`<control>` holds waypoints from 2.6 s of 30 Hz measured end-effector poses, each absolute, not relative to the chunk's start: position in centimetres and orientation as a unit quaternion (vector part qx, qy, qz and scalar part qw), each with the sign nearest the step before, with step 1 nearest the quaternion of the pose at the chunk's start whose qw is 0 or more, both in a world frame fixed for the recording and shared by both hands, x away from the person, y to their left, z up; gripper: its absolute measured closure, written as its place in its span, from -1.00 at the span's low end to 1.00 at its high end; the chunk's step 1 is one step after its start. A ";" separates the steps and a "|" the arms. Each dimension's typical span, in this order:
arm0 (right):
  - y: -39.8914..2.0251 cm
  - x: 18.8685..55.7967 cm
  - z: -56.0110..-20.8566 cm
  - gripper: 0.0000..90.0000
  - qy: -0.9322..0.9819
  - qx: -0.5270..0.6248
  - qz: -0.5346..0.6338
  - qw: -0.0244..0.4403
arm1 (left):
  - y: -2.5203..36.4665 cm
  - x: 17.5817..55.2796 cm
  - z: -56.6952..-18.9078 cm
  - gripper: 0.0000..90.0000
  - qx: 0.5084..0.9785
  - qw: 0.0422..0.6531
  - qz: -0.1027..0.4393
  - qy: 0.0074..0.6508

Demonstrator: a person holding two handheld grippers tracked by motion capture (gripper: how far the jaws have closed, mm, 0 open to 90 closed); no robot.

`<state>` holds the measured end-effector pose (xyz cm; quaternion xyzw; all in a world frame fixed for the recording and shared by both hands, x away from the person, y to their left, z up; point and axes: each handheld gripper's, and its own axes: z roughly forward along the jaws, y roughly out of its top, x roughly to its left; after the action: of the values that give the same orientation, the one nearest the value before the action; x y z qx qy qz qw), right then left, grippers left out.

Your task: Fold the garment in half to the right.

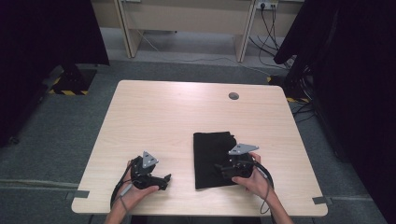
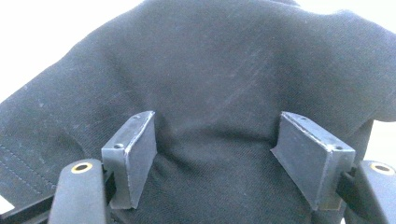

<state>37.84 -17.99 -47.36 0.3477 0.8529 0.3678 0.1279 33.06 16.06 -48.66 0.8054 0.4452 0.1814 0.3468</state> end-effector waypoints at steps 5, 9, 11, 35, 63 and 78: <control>-17.8 37.8 -47.3 -0.34 0.853 0.351 0.364 0.129 | 16.1 33.0 -48.7 -1.00 0.805 0.348 0.181 0.446; -17.5 38.2 -47.3 -0.34 0.853 0.354 0.361 0.131 | 16.1 32.9 -48.7 -1.00 0.805 0.348 0.181 0.445; -17.3 38.5 -47.3 -0.34 0.854 0.353 0.359 0.131 | 16.1 32.9 -48.7 -1.00 0.805 0.348 0.181 0.445; -13.9 43.2 -47.1 -0.35 0.857 0.355 0.351 0.126 | 16.1 32.9 -48.7 -1.00 0.805 0.348 0.181 0.446; -14.1 44.7 -46.6 -0.42 0.835 0.364 0.399 0.107 | 16.1 32.9 -48.7 -1.00 0.805 0.348 0.181 0.446; -16.6 42.3 -45.0 -0.41 0.830 0.360 0.408 0.122 | 16.1 32.9 -48.7 -1.00 0.805 0.348 0.181 0.446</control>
<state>42.33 -16.55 -44.96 0.3604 0.8300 0.4081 0.1215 32.95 16.08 -48.68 0.8049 0.4455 0.1810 0.3477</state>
